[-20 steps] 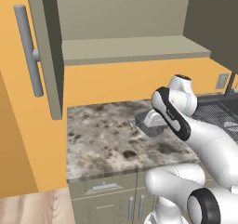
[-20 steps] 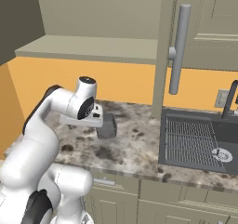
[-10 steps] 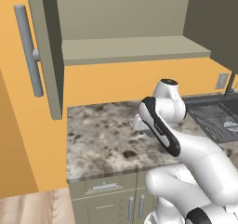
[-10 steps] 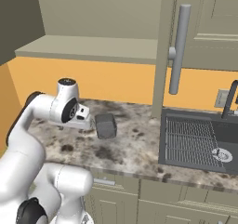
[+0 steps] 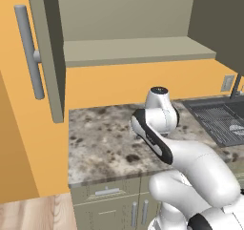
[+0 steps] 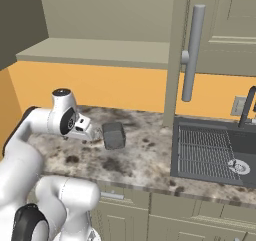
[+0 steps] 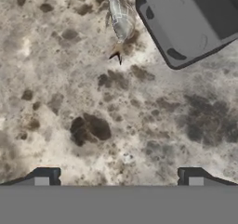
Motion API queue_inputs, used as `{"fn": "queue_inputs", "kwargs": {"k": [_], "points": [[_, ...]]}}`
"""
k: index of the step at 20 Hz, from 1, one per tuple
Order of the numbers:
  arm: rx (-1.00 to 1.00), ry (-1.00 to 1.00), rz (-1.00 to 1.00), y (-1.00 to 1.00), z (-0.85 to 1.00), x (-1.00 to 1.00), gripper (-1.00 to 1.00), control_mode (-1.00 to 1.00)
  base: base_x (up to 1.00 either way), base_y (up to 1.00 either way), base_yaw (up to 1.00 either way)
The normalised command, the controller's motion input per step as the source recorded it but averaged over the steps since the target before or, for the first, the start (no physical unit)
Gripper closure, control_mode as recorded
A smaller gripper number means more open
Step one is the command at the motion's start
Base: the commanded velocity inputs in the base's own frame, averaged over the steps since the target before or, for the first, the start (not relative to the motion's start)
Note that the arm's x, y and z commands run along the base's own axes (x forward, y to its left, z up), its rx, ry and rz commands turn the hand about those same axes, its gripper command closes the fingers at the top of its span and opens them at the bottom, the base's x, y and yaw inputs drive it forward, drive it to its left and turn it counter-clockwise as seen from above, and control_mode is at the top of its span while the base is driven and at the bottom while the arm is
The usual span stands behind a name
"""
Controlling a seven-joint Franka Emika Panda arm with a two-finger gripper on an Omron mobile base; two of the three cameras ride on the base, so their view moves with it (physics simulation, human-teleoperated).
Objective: Retrieve the tupperware from the cabinet, then place the raw meat into the tupperware to avoid contamination.
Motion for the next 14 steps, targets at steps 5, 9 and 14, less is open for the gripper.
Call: {"fn": "queue_inputs", "kwargs": {"k": [5, 9, 14], "points": [[-0.07, -0.01, -0.13, 0.02, -0.25, 0.31, -1.0, -1.0, 0.0, 0.0, 0.0], [-0.06, 0.0, -0.16, 0.01, -0.24, 0.29, -1.0, -1.0, 0.0, 0.0, 0.0], [-0.01, 0.0, -0.16, 0.0, -0.16, 0.3, -1.0, -1.0, 0.0, 0.0, 0.0]]}}
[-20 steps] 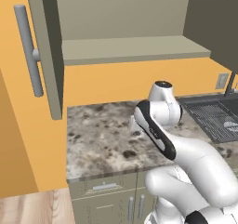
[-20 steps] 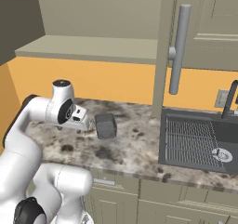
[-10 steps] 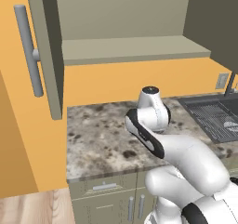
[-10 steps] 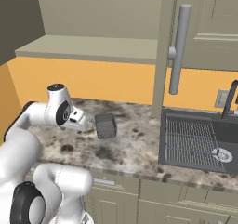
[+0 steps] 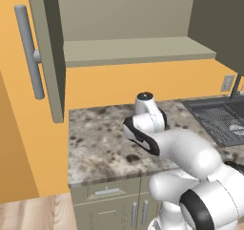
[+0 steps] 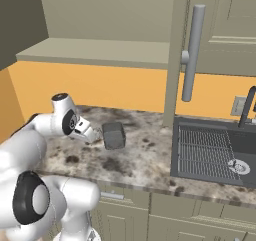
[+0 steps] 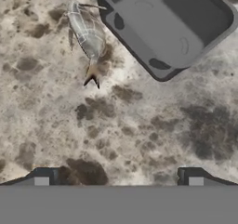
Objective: Retrieve the tupperware from the cabinet, then place the raw meat into the tupperware to avoid contamination.
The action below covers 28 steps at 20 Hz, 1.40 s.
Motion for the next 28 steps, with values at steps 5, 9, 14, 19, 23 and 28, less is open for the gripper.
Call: {"fn": "queue_inputs", "kwargs": {"k": [5, 9, 14, 19, 23, 28], "points": [[0.0, 0.0, -0.14, 0.0, -0.06, 0.33, -1.0, -1.0, 0.0, 0.0, 0.0], [0.01, 0.0, -0.12, 0.0, -0.07, 0.32, -1.0, -1.0, 0.0, 0.0, 0.0], [0.0, 0.0, -0.11, 0.0, -0.14, 0.3, -1.0, -1.0, 0.0, 0.0, 0.0], [0.0, 0.0, -0.11, 0.0, -0.25, 0.28, -1.0, -1.0, 0.0, 0.0, 0.0], [0.0, -0.01, -0.11, 0.0, -0.24, 0.31, -1.0, -1.0, 0.0, 0.0, 0.0], [0.01, -0.01, -0.1, 0.0, -0.21, 0.33, -1.0, -1.0, 0.0, 0.0, 0.0]]}}
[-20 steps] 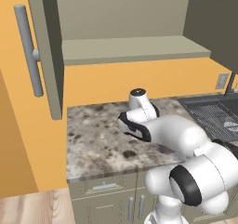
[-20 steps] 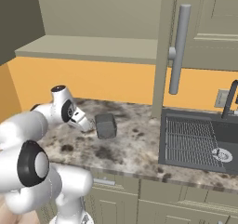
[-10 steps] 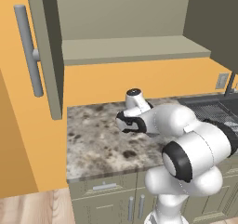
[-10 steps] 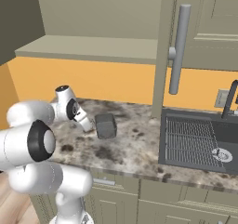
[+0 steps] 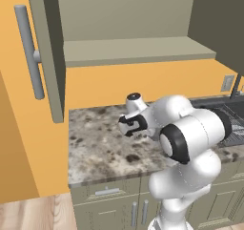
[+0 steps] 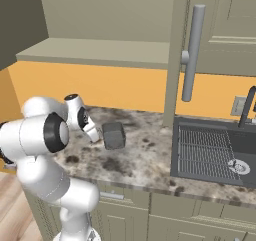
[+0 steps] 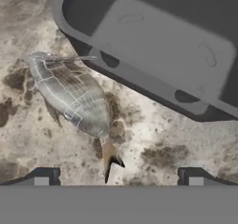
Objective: Retrieve the tupperware from the cabinet, then place the raw meat into the tupperware to avoid contamination.
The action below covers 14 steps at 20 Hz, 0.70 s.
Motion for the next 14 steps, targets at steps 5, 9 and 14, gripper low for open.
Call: {"fn": "queue_inputs", "kwargs": {"k": [5, 9, 14], "points": [[0.0, -0.02, -0.08, 0.0, -0.22, 0.3, -1.0, -1.0, 0.0, 0.0, 0.0], [0.0, -0.02, -0.06, 0.0, -0.21, 0.24, -1.0, -1.0, 0.0, 0.0, 0.0], [0.0, -0.02, -0.04, 0.0, -0.22, 0.16, -1.0, -1.0, 0.0, 0.0, 0.0]]}}
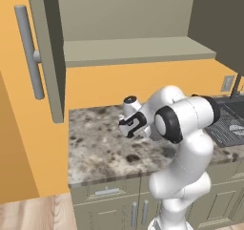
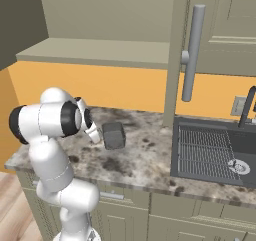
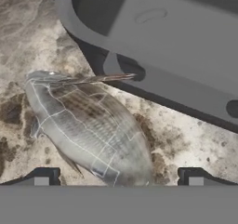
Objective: Retrieve the tupperware from the cabinet, then place the raw meat into the tupperware to avoid contamination.
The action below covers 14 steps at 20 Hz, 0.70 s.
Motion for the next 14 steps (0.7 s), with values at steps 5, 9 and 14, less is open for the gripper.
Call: {"fn": "queue_inputs", "kwargs": {"k": [5, 9, 14], "points": [[0.0, -0.01, -0.03, -0.01, -0.21, 0.16, -1.0, -1.0, 0.0, 0.0, 0.0], [0.0, -0.01, -0.02, -0.06, -0.19, 0.14, -1.0, -1.0, 0.0, 0.0, 0.0], [0.0, 0.0, -0.01, -0.07, -0.17, 0.11, 1.0, -1.0, 0.0, 0.0, 0.0]]}}
